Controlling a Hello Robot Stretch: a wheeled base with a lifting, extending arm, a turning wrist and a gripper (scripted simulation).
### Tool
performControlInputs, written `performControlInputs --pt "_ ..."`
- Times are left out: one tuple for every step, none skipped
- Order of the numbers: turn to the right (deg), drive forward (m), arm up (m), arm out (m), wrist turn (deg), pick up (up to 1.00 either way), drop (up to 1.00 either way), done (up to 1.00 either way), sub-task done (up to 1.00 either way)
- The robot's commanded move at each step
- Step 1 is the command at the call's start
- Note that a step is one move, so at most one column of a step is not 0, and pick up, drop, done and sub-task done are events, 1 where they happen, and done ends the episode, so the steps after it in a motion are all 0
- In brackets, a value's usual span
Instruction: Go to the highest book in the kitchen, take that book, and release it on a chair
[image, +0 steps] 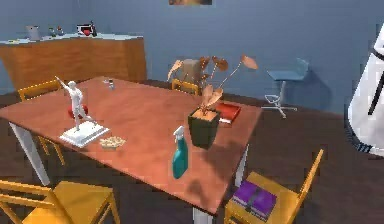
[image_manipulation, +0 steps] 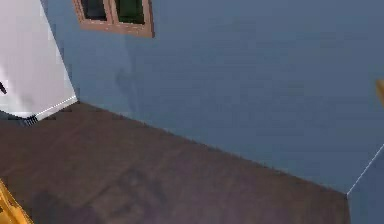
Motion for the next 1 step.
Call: performControlInputs --pt "45.0 0.00 0.00 0.00 0.0 0.00 0.00 0.00 0.00"
